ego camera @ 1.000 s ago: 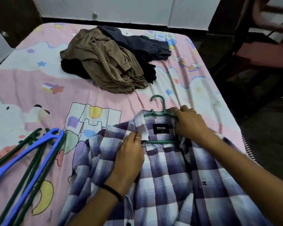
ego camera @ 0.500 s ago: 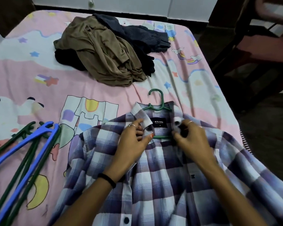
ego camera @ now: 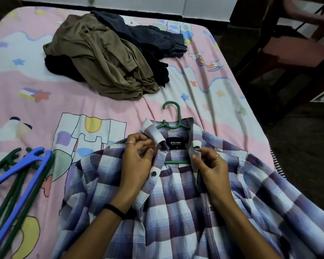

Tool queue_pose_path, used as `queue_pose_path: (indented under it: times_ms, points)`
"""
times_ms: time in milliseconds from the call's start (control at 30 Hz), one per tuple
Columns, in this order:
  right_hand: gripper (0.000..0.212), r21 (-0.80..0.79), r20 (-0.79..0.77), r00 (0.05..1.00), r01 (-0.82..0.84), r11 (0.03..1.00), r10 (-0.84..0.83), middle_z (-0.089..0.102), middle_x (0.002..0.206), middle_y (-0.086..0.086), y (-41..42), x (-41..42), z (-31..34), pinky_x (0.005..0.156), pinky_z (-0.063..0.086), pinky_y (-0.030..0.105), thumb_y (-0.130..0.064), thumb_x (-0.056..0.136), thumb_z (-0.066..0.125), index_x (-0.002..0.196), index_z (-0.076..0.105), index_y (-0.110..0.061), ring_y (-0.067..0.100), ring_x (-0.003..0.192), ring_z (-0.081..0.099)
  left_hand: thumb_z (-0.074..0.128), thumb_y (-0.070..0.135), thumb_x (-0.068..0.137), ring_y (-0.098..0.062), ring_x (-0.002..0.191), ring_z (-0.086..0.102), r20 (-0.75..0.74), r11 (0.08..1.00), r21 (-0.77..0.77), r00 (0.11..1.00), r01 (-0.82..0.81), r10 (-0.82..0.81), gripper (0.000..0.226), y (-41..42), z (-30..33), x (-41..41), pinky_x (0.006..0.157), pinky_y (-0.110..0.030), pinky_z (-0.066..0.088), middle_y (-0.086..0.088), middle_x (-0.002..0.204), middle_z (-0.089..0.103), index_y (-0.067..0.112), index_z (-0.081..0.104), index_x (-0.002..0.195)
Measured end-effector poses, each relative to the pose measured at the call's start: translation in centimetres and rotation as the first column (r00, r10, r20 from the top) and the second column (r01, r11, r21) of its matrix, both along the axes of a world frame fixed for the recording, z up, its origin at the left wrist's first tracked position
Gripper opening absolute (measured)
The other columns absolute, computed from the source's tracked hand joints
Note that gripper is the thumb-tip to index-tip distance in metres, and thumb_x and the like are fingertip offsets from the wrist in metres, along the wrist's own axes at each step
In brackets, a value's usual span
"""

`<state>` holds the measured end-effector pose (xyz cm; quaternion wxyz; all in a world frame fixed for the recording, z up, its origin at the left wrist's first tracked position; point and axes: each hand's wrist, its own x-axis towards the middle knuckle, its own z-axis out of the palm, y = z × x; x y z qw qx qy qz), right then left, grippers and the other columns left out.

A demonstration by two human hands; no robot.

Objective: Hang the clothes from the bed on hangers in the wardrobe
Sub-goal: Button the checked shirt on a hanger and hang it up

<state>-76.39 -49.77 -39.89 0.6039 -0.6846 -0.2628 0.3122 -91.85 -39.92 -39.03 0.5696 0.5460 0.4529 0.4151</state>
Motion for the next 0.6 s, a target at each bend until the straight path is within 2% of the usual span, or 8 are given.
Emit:
queue_pose_path:
  times_ms: [133, 267, 333, 400, 500, 567, 600]
  points:
    - [0.024, 0.012, -0.050, 0.997, 0.053, 0.999, -0.053, 0.057, 0.082, -0.007, 0.2, 0.1, 0.1, 0.075, 0.047, 0.012, -0.008, 0.087, 0.066, 0.098, 0.064, -0.029, -0.001, 0.076, 0.055, 0.063, -0.004, 0.087, 0.002, 0.092, 0.065, 0.017, 1.000, 0.011, 1.000, 0.002, -0.002, 0.023, 0.1, -0.6, 0.0, 0.080, -0.011, 0.049, -0.001, 0.096, 0.070, 0.015, 0.051, 0.093]
    - [0.021, 0.030, -0.079, 0.993, 0.089, 0.996, -0.087, 0.067, 0.085, -0.018, 0.2, -0.2, 0.3, 0.076, 0.048, 0.009, -0.012, 0.087, 0.066, 0.102, 0.065, -0.027, -0.008, 0.080, 0.061, 0.063, 0.003, 0.088, -0.006, 0.079, 0.067, -0.009, 0.999, -0.028, 1.000, -0.019, 0.018, 0.015, -0.1, -1.0, 0.0, 0.072, -0.018, 0.051, 0.004, 0.082, 0.073, 0.017, 0.058, 0.086]
    - [0.015, 0.047, -0.050, 0.992, 0.119, 0.992, -0.117, 0.071, 0.085, -0.018, 0.6, -0.4, 0.3, 0.079, 0.048, 0.011, -0.015, 0.086, 0.068, 0.098, 0.068, -0.025, -0.007, 0.085, 0.063, 0.063, 0.006, 0.089, -0.011, 0.075, 0.068, -0.033, 0.998, -0.055, 0.999, -0.045, 0.043, 0.012, -0.1, -1.1, 0.3, 0.070, -0.026, 0.053, 0.001, 0.079, 0.074, 0.018, 0.061, 0.085]
    - [0.009, 0.062, 0.005, 0.993, 0.116, 0.991, -0.117, 0.070, 0.079, -0.017, 1.1, -0.7, 0.6, 0.075, 0.046, 0.010, -0.013, 0.087, 0.068, 0.088, 0.070, -0.022, -0.005, 0.079, 0.063, 0.065, 0.011, 0.089, -0.013, 0.076, 0.070, -0.033, 0.995, -0.081, 0.998, -0.058, 0.055, 0.006, -0.1, -1.1, 0.5, 0.069, -0.031, 0.055, 0.002, 0.081, 0.075, 0.017, 0.065, 0.088]
    - [0.016, -0.008, 0.120, 0.988, 0.099, 0.995, -0.098, 0.062, 0.063, -0.014, 1.6, -0.8, 0.5, 0.066, 0.045, 0.021, -0.012, 0.088, 0.067, 0.074, 0.066, -0.019, 0.004, 0.064, 0.055, 0.066, 0.017, 0.089, -0.019, 0.069, 0.067, -0.129, 0.998, -0.041, 0.991, -0.046, 0.040, 0.007, -0.3, -1.4, 1.1, 0.061, -0.037, 0.053, -0.003, 0.076, 0.073, 0.015, 0.072, 0.088]
    - [0.018, -0.086, 0.198, 0.978, 0.091, 0.992, -0.072, 0.062, 0.060, -0.009, 1.6, -0.9, 0.5, 0.062, 0.045, 0.029, -0.016, 0.087, 0.067, 0.070, 0.063, -0.016, 0.010, 0.059, 0.055, 0.067, 0.021, 0.088, -0.019, 0.060, 0.058, -0.246, 0.997, 0.072, 0.969, -0.018, 0.035, 0.016, -0.6, -1.6, 1.6, 0.056, -0.041, 0.049, -0.011, 0.068, 0.067, 0.009, 0.070, 0.077]
    - [0.019, -0.116, 0.220, 0.974, 0.073, 0.991, -0.046, 0.062, 0.058, -0.008, 1.6, -0.9, 0.7, 0.058, 0.046, 0.030, -0.018, 0.087, 0.067, 0.069, 0.061, -0.016, 0.012, 0.057, 0.056, 0.068, 0.020, 0.087, -0.018, 0.061, 0.058, -0.315, 0.989, 0.147, 0.949, 0.015, 0.033, 0.020, -0.8, -1.8, 1.9, 0.058, -0.040, 0.049, -0.008, 0.066, 0.065, 0.006, 0.067, 0.073]
